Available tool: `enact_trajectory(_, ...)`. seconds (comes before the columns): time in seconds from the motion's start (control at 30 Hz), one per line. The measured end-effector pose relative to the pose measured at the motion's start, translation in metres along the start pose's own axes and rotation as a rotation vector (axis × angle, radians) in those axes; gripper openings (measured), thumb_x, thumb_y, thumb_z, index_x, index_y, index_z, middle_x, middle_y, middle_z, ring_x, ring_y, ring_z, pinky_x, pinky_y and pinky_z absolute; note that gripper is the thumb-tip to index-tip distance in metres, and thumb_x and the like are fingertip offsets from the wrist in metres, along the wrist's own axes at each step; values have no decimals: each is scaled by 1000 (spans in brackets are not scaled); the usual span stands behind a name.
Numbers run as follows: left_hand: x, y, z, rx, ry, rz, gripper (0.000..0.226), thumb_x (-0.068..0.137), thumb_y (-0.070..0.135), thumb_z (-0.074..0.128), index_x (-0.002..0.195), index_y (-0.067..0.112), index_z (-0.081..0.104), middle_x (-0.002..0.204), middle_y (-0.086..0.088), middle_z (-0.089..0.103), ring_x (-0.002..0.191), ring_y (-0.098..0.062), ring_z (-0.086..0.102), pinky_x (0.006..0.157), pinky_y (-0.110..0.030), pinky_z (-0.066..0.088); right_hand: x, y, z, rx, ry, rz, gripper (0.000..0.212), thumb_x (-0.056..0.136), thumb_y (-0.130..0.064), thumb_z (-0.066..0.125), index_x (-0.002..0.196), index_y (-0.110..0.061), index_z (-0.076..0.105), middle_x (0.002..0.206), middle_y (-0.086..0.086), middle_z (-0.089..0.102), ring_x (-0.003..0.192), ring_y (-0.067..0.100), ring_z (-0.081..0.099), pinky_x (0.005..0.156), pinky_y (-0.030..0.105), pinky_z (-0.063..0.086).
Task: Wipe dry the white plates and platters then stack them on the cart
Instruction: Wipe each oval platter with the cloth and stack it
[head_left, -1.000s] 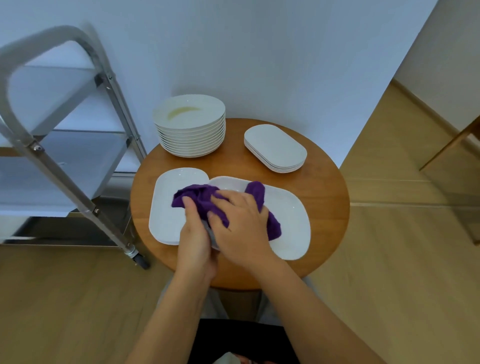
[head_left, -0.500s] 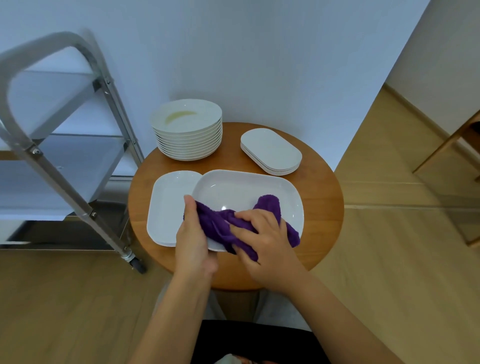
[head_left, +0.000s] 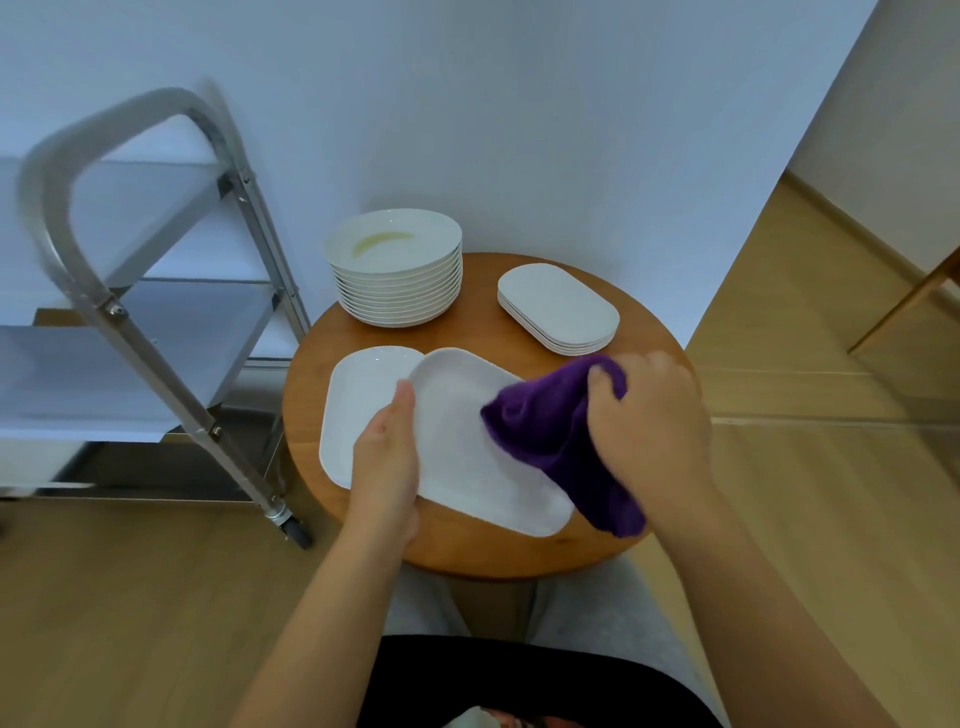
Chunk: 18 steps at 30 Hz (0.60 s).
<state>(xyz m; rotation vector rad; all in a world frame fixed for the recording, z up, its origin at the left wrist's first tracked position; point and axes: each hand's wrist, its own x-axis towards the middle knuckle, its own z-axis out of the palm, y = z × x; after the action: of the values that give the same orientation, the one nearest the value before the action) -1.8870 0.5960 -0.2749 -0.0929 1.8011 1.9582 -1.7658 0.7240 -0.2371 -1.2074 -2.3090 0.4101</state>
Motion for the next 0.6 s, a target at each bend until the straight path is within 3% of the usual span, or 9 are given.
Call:
enact_trajectory(0.07, -5, 0, 3, 101, -36, 57, 26, 87, 61, 42, 77, 38, 49, 83, 8, 59, 80, -16, 57, 57, -27, 44, 16, -10, -12, 377, -100, 187, 30, 97, -24, 41, 68, -17, 49, 68, -2, 49, 66, 13, 46, 57, 23, 34)
enact_trajectory(0.2, -9, 1, 9, 171, -127, 18, 26, 88, 61, 39, 84, 36, 49, 92, 6, 57, 84, -17, 56, 67, -28, 45, 22, -34, -22, 951, -57, 418, 23, 94, -26, 49, 81, -10, 59, 71, 2, 54, 61, 8, 55, 54, 19, 44)
enact_trajectory(0.27, -13, 3, 13, 189, -166, 17, 34, 89, 62, 36, 94, 33, 54, 92, 4, 61, 85, -16, 58, 73, -29, 45, 12, -48, -20, 900, -115, 256, 28, 93, -33, 51, 81, -9, 60, 66, 1, 56, 54, 3, 55, 49, 14, 44)
enact_trajectory(0.33, -18, 7, 15, 232, -230, 112, 49, 87, 66, 29, 87, 33, 65, 81, 9, 70, 80, -11, 65, 68, -22, 49, 0, -53, -7, 752, -342, -21, 31, 90, -44, 53, 87, -15, 64, 83, 6, 59, 76, 15, 57, 72, 32, 51)
enact_trajectory(0.4, -25, 14, 11, 284, -312, 223, 54, 75, 74, 24, 75, 39, 65, 66, 20, 69, 69, 2, 66, 53, -12, 49, -5, -45, 7, 460, -555, -221, 41, 90, -52, 49, 122, -27, 59, 117, 2, 44, 112, 15, 41, 103, 38, 36)
enact_trajectory(0.43, -27, 17, 7, 300, -358, 255, 54, 68, 77, 25, 74, 40, 64, 66, 24, 68, 68, 6, 64, 51, -9, 48, -2, -37, 10, 313, -558, -297, 50, 90, -55, 47, 135, -33, 48, 130, -3, 34, 124, 15, 28, 111, 37, 22)
enact_trajectory(0.5, -28, 22, -1, 338, -465, 299, 54, 60, 78, 31, 71, 41, 68, 69, 22, 68, 70, 5, 65, 54, -9, 49, 6, -30, 5, 188, -529, -435, 61, 83, -63, 47, 141, -45, 34, 146, -11, 20, 134, 10, 14, 112, 37, 12)
enact_trajectory(0.57, -27, 26, -7, 380, -552, 339, 54, 59, 76, 41, 73, 32, 69, 71, 13, 70, 70, -2, 66, 58, -11, 51, 15, -27, -2, 295, -660, -475, 66, 77, -64, 58, 137, -51, 33, 139, -22, 35, 123, -3, 35, 104, 27, 34)
enact_trajectory(0.6, -27, 28, -9, 395, -579, 364, 54, 58, 74, 47, 77, 28, 69, 72, 8, 71, 72, -6, 67, 60, -14, 52, 19, -28, -5, 380, -766, -447, 59, 76, -59, 65, 129, -52, 40, 124, -32, 48, 108, -8, 49, 89, 18, 44)
